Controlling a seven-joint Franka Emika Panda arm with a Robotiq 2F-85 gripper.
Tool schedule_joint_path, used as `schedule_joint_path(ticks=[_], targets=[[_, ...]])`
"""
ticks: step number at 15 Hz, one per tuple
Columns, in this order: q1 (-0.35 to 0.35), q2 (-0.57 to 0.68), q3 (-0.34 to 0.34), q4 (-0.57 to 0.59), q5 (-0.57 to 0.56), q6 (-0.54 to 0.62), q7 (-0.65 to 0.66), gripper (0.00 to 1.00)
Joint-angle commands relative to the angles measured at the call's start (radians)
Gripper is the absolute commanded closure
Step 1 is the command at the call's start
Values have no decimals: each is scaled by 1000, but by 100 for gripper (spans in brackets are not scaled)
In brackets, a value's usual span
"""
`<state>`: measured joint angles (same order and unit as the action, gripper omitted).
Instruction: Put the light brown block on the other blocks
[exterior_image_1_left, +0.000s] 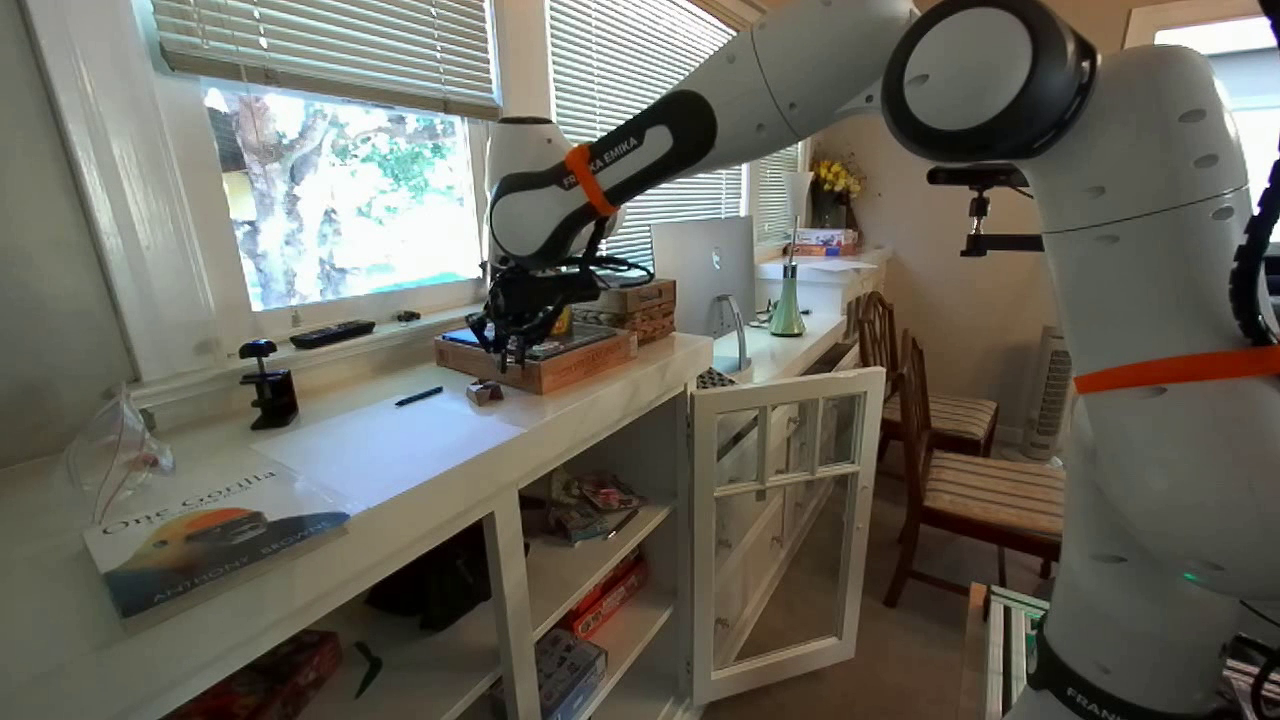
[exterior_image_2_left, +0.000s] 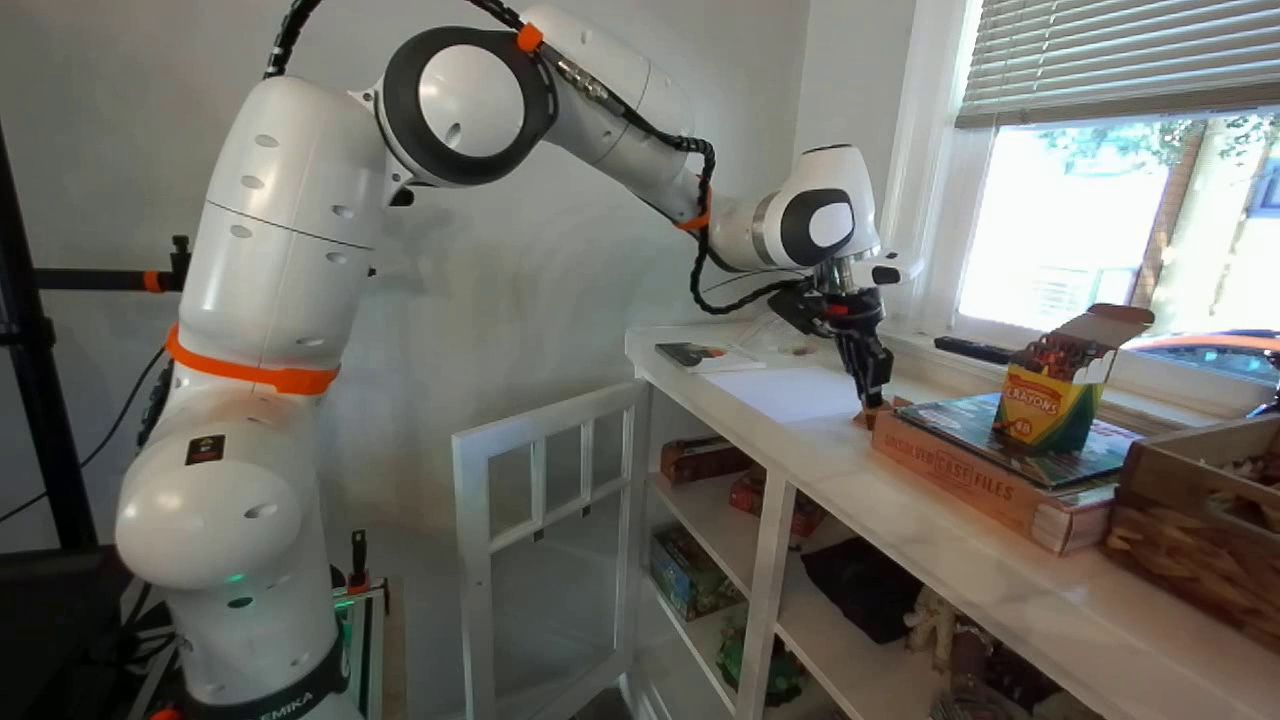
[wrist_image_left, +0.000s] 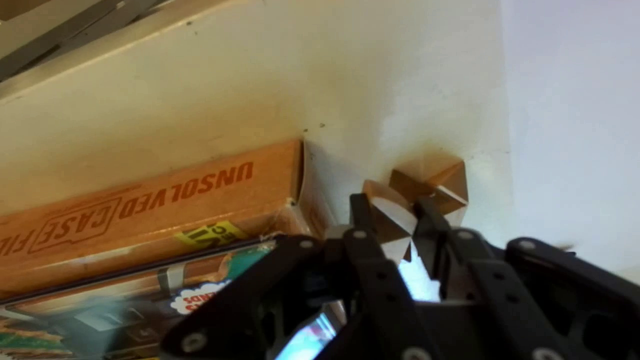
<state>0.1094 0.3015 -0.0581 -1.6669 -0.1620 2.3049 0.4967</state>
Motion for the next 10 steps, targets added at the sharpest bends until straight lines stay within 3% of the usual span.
schedule_joint_path(ticks=[1, 10], targets=[[3, 5, 4, 30, 3, 2, 1, 94], [17, 17, 18, 44, 2, 7, 3, 94]])
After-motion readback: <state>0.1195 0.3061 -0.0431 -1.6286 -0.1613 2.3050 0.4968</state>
